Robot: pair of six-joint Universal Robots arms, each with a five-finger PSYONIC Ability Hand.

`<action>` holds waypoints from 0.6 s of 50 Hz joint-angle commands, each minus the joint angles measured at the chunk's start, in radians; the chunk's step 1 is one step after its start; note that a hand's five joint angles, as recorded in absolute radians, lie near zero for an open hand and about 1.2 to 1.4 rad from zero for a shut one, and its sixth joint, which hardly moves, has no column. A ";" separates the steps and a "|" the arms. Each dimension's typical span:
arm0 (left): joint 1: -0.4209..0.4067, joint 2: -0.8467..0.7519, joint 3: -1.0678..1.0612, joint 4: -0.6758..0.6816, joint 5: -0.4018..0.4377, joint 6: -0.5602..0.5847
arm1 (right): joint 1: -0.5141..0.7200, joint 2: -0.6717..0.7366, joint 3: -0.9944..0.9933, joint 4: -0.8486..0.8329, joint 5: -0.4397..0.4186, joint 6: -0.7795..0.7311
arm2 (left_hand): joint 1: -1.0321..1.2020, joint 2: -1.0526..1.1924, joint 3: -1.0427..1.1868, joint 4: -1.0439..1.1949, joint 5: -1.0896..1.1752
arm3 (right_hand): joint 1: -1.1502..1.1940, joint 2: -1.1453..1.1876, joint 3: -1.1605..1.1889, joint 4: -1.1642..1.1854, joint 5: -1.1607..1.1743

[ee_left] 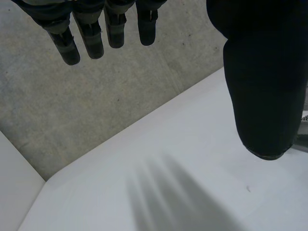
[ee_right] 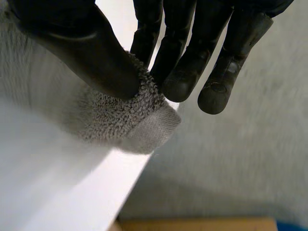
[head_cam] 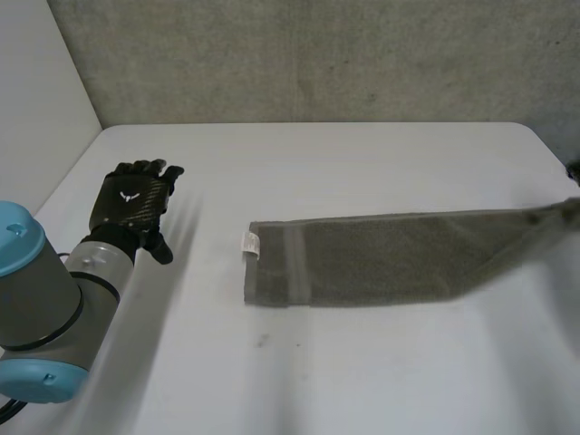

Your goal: Fold the towel.

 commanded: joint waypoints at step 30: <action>0.001 0.000 -0.013 0.002 -0.001 -0.002 | 0.824 -0.021 0.193 -0.111 0.007 0.057 | 0.002 0.010 0.007 0.008 -0.031 | -1.154 -1.145 -1.162 -1.168 -1.164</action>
